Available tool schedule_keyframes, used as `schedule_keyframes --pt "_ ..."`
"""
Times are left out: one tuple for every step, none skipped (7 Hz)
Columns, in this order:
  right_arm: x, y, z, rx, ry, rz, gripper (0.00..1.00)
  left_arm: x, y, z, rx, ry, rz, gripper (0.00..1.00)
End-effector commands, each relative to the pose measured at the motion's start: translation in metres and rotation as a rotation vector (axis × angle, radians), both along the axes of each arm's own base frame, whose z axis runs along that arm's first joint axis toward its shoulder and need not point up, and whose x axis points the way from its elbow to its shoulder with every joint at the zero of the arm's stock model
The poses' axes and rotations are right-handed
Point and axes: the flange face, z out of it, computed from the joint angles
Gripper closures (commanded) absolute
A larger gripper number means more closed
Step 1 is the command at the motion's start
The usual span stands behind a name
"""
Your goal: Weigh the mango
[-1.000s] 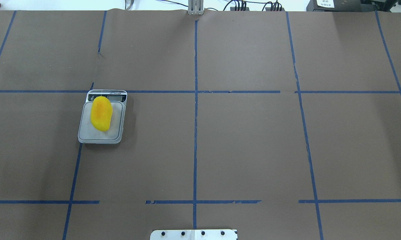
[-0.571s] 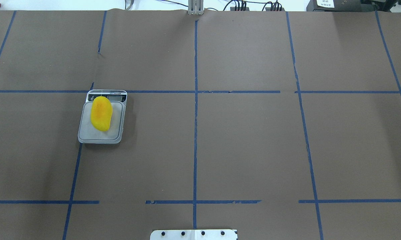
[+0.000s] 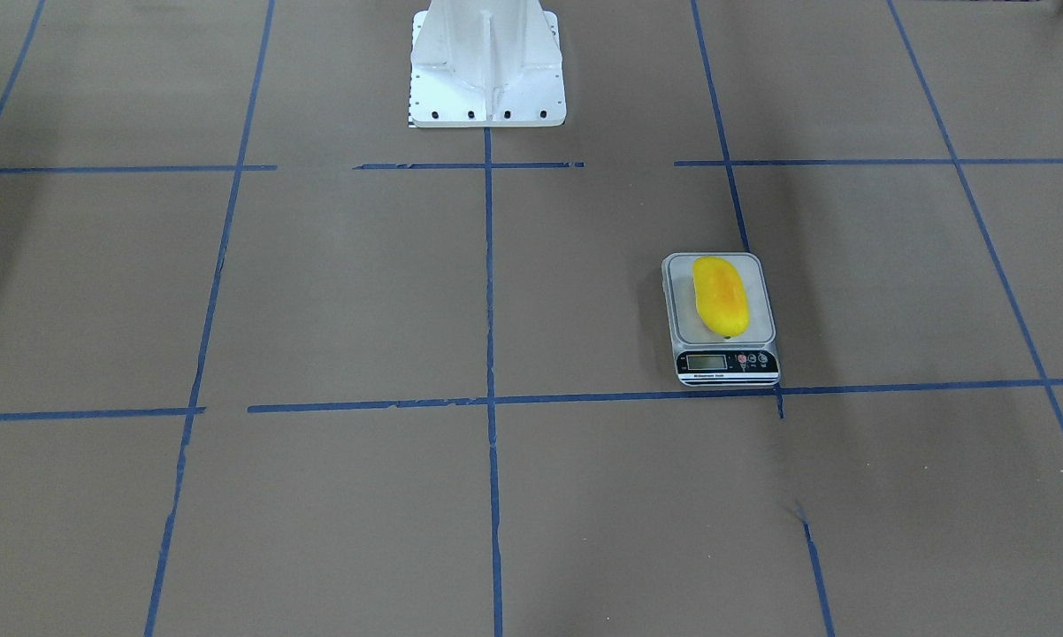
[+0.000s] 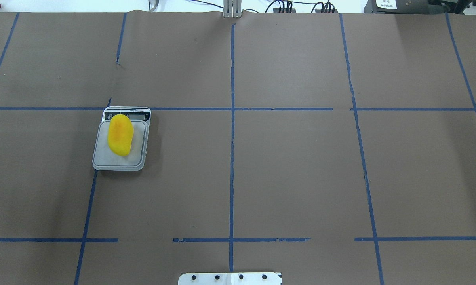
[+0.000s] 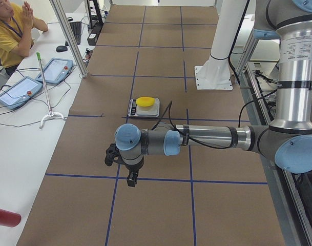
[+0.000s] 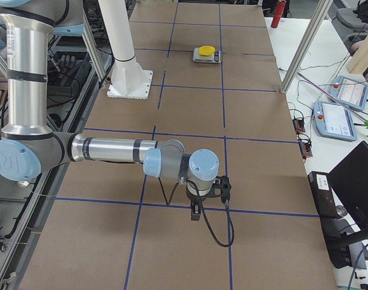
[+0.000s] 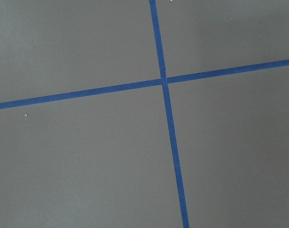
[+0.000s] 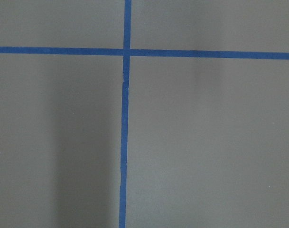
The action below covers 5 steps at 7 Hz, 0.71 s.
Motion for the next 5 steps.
schedule_keyframes --pt "0.0000 0.0000 0.0000 0.000 0.000 0.000 0.00 0.0002 0.0009 0.0007 -0.003 0.000 -0.001 0.00" --pt "0.0000 0.0000 0.0000 0.000 0.000 0.000 0.00 0.0002 0.0009 0.0007 -0.005 0.000 -0.003 0.00" --pt "0.0000 0.0000 0.0000 0.000 0.000 0.000 0.00 0.0002 -0.0006 -0.0009 0.000 0.000 -0.002 0.00" --pt "0.0000 0.0000 0.0000 0.000 0.000 0.000 0.00 0.0001 -0.0029 -0.0031 0.003 0.000 -0.004 0.00" --pt "0.0000 0.0000 0.0000 0.000 0.000 0.000 0.00 0.0008 -0.0059 -0.0060 0.009 0.000 -0.002 0.00"
